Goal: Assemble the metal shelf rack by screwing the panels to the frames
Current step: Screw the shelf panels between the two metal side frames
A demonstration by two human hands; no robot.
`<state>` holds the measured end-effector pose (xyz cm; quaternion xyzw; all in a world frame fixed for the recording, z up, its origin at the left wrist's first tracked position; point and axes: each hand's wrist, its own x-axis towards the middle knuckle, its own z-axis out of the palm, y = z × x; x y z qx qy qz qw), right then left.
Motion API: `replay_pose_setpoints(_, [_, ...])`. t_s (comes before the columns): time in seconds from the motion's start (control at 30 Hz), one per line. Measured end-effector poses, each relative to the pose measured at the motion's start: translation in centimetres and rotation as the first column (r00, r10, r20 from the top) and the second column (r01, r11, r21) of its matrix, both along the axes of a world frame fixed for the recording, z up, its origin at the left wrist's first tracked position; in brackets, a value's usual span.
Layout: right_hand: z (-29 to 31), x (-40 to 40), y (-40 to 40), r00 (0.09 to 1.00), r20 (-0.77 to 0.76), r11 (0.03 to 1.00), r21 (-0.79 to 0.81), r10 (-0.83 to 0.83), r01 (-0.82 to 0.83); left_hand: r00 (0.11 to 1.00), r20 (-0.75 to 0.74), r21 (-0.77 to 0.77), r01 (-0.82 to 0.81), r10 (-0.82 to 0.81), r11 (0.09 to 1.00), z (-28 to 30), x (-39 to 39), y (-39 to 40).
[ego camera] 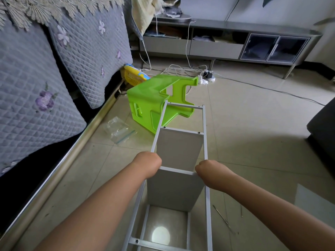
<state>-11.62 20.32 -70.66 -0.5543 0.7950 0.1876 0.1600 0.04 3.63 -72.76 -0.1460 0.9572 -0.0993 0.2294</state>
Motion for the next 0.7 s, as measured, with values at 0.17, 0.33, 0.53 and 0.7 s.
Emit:
replay_pose_setpoints(0.17, [-0.1,0.2,-0.3,0.995,-0.078,0.997,0.058,0.06,-0.055,1.0,0.0,-0.027,0.005,-0.005,1.0,-0.1,0.1,-0.1])
replay_pose_setpoints(0.33, [-0.6,0.6,0.4,0.966,-0.108,0.97,0.096,0.234,-0.224,1.0,-0.004,-0.026,0.015,-0.015,1.0,0.0,0.2,0.1])
replay_pose_setpoints(0.53, [-0.3,-0.1,-0.1,0.936,-0.13,0.944,0.102,0.326,-0.314,1.0,0.002,-0.024,0.009,-0.009,1.0,0.2,0.2,0.2])
replay_pose_setpoints(0.7, [1.0,-0.8,0.3,0.874,-0.125,0.881,0.13,0.469,-0.455,0.999,0.041,-0.021,-0.002,0.003,1.0,1.0,-0.1,0.5])
